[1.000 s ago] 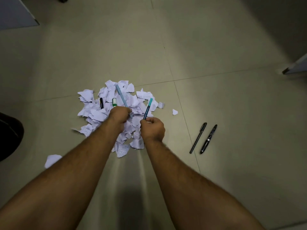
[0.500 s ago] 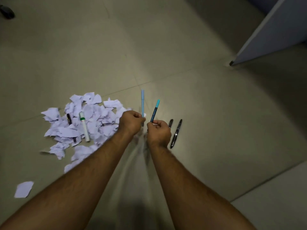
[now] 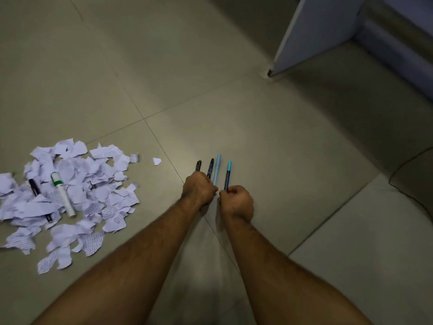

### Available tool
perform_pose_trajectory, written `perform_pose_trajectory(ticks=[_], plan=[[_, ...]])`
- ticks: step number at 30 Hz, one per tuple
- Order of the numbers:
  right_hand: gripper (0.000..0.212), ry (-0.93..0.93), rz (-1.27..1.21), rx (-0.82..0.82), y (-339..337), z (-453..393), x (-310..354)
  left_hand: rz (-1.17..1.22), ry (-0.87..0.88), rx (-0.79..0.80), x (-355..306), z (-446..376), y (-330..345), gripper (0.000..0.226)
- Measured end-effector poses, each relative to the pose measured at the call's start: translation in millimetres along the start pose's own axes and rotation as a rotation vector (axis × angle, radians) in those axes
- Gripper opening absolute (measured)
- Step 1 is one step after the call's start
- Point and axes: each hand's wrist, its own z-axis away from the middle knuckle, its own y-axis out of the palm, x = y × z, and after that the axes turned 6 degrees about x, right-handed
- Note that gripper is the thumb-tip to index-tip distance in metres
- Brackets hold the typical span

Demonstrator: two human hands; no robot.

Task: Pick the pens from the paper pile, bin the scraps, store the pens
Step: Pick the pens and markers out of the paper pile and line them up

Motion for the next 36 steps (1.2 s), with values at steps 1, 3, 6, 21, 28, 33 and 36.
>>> perform_pose_trajectory(ticks=[1,3,6,21,28,33,36], plan=[[0.021,-0.005,0.028,0.01,-1.5,-1.8,-0.9,-0.013,-0.008,0.01,0.0,-1.1,1.6,0.025],[0.023,-0.018,0.061,0.005,-2.5,-2.4,-0.6,-0.039,-0.004,0.033,1.2,-1.2,4.1,0.026],[0.027,-0.063,0.031,-0.08,6.2,1.8,4.9,-0.022,0.04,-0.012,6.1,1.4,-0.9,0.025],[0.015,-0.389,-0.078,0.414,143.4,96.9,104.1,0.229,-0.147,-0.616,157.4,26.4,-167.2,0.012],[0.028,-0.66,0.247,0.681,219.8,155.1,126.1,0.36,-0.384,-0.731,235.9,31.1,-226.7,0.014],[0.031,-0.734,0.437,0.659,252.8,159.5,125.5,0.272,-0.382,-0.823,250.9,14.1,-246.5,0.024],[0.036,-0.706,0.507,0.624,259.8,155.4,115.9,0.198,-0.447,-0.769,251.7,7.2,-237.9,0.024]])
